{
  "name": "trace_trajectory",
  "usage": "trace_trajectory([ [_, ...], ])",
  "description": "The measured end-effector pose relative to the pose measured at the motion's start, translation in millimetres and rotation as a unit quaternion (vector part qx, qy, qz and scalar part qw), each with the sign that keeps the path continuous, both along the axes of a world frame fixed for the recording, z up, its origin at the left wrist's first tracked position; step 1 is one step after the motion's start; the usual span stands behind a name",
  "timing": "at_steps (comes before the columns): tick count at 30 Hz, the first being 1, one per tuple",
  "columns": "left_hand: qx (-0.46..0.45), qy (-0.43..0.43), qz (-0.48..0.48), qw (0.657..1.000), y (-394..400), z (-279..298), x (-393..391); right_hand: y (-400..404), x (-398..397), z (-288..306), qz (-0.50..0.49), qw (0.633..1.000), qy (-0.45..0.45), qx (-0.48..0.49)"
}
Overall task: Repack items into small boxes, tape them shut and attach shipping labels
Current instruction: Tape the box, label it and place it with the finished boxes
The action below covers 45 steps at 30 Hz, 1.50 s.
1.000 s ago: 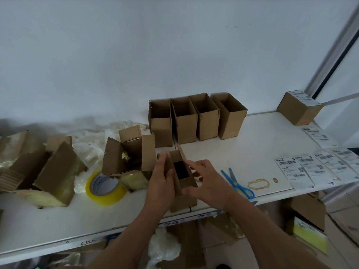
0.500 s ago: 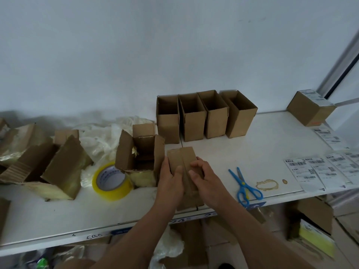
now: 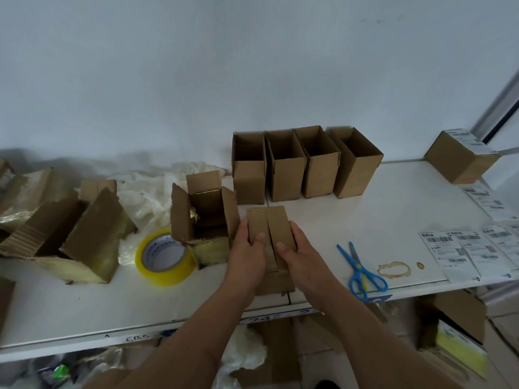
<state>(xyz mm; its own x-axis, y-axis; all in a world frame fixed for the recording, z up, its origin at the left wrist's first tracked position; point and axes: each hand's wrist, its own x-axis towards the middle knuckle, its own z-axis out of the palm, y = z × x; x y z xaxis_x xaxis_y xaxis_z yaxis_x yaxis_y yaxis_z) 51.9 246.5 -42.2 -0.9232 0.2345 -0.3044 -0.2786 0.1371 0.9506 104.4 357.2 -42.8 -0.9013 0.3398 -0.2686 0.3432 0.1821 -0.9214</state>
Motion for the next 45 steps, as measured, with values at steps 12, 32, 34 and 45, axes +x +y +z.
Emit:
trace_trajectory([
  [12, -0.206, 0.163, -0.089, 0.961, -31, 29, 13, -1, 0, 16, -0.04, 0.996, 0.04, 0.067],
  [32, -0.54, 0.346, -0.08, 0.763, -174, -38, -30, -102, 9, 52, 0.116, 0.907, 0.167, 0.369],
  [34, -0.557, 0.333, -0.086, 0.756, -173, -44, -31, -105, 10, 50, 0.143, 0.901, 0.154, 0.38],
  [45, -0.462, 0.314, 0.025, 0.829, -179, -18, 10, -87, 22, 54, 0.167, 0.916, 0.116, 0.345],
])
